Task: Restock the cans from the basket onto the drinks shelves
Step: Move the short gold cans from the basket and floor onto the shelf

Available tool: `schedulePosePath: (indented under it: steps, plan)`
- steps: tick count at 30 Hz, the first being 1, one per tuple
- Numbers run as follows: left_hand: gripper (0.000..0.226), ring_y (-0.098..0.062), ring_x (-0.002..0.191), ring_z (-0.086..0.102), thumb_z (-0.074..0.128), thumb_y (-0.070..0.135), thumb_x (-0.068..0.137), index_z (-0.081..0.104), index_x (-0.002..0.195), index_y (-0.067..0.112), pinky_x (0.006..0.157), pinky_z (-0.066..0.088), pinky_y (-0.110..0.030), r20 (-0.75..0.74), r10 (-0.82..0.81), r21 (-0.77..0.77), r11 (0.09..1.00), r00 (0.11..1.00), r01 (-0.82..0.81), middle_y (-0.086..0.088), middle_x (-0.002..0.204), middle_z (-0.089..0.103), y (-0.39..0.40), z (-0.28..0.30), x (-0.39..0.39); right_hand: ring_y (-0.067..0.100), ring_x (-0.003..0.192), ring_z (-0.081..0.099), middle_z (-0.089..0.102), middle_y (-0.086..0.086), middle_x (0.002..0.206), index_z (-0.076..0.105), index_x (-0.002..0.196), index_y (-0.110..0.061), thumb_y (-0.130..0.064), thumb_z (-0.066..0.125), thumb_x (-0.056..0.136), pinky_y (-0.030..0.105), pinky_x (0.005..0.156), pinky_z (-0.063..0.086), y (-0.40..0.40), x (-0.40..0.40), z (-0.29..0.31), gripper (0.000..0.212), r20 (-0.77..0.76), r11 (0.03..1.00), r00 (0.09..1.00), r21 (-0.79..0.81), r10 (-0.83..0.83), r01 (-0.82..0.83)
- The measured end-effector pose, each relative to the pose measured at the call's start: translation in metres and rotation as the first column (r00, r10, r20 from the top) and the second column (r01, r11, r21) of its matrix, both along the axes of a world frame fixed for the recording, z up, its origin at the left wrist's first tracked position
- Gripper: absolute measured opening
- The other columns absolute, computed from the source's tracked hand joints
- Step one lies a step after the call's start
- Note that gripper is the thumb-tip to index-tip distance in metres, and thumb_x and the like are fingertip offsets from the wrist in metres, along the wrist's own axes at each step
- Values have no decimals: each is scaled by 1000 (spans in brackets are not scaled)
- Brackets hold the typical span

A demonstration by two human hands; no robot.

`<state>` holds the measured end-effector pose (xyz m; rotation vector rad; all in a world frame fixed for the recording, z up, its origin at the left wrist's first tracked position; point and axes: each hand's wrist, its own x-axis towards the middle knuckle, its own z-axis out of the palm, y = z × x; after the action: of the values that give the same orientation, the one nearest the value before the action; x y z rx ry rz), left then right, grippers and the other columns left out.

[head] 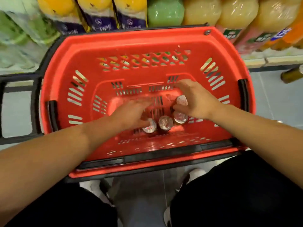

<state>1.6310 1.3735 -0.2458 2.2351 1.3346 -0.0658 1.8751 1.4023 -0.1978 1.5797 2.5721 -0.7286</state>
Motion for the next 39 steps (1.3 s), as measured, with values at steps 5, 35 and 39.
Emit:
schedulePosePath:
  steps: [5,35,39]
  plan:
    - [94,-31,123,54,81,39,67,37,147,16,97,48,-40,-113,-103,-165,983,988,83,-13,142,51,-1,-38,-1,35,120,52,51,15,135,48,139,-8,-45,68,80,42,101,45,4,-4,-13,72,-35,999,998,-5,-43,43]
    - [78,-11,117,55,88,20,64,55,135,18,91,38,-10,165,333,-292,916,928,-277,6,126,62,12,2,-13,31,115,56,49,10,133,49,135,-11,-42,72,78,43,96,47,1,-18,-35,69,45,979,995,-186,91,-81]
    - [78,7,112,58,83,6,70,51,139,22,89,38,-2,377,618,-566,743,690,-356,13,123,63,7,56,-32,27,113,56,48,9,134,47,138,-11,-42,72,81,38,95,46,6,-30,-41,69,61,969,993,-229,104,-88]
